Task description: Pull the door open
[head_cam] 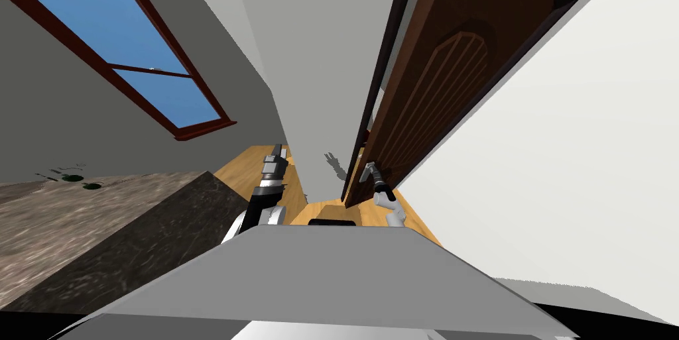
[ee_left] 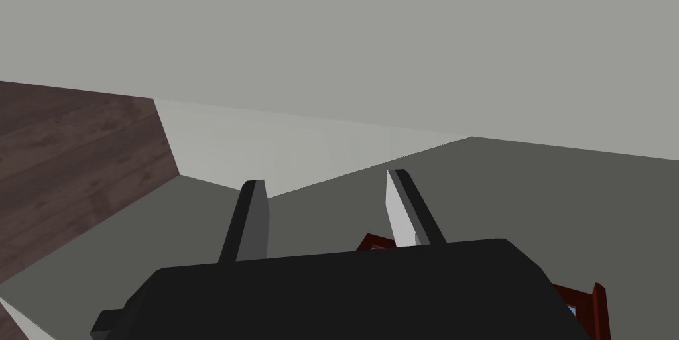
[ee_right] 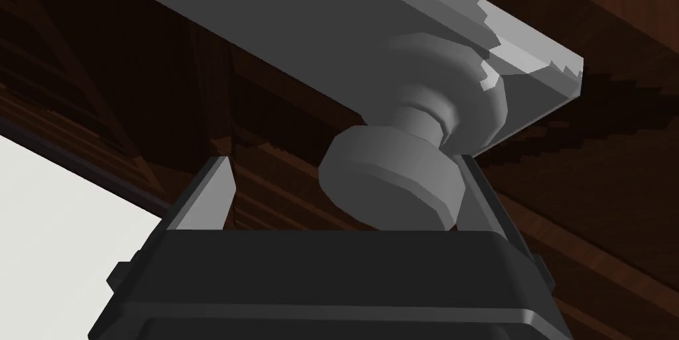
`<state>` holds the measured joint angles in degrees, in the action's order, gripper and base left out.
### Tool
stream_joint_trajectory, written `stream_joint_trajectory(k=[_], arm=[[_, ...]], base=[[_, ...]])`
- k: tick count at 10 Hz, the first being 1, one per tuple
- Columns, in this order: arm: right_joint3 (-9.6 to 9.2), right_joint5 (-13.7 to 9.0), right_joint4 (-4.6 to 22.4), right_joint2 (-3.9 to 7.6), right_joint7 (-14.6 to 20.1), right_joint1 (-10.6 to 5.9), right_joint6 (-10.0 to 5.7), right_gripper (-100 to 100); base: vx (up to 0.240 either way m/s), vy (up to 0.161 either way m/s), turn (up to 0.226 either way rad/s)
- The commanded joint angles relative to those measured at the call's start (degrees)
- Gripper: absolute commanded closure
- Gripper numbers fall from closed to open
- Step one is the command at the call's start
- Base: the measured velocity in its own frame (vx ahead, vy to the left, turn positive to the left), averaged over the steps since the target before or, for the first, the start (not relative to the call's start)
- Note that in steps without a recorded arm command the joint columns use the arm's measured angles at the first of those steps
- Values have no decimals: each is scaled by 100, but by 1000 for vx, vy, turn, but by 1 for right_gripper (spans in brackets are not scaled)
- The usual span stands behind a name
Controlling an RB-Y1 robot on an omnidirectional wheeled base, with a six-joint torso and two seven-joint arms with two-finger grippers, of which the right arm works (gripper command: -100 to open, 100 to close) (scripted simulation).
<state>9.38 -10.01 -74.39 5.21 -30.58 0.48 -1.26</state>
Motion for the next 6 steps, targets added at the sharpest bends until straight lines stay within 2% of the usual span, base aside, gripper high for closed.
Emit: stream_joint_trajectory(k=[1,3,5,6], arm=[[221,-286,95,46,32,48,244,100],[221,-636,95,46,32,48,244,100],[221,-681,95,46,32,48,244,100],[310,-943,102,40,63,45,480,100]], base=[[-8,-24,82],[-25,-35,31],[-8,-5,-36],[-7,-30,104]])
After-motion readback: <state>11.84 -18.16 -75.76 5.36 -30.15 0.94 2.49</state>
